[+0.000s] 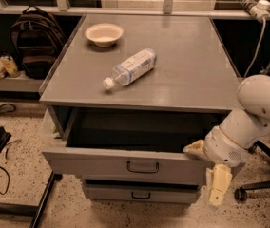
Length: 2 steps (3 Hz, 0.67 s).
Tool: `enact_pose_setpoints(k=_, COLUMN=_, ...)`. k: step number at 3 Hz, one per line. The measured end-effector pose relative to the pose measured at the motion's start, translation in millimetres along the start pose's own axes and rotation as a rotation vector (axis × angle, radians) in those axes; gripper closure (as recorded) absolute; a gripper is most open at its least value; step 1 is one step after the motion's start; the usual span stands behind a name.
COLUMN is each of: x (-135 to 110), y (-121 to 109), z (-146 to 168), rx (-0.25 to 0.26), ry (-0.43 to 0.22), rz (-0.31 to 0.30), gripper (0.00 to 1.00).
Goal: Open top drawer
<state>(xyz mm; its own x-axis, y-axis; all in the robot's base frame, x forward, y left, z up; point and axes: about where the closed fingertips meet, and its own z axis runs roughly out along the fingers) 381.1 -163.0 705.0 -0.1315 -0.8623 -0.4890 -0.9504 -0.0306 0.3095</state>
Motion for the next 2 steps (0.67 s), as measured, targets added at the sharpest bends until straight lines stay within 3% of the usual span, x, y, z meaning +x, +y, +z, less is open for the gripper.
enact_pose_setpoints(k=1, x=2.2, y=23.8, z=-1.0, rx=-0.115, ry=0.011, rz=0.004, gripper=0.0)
enact_pose_setpoints(k=2, x=2.2, y=23.8, z=-1.0, rx=-0.115, ry=0.011, rz=0.004, gripper=0.0)
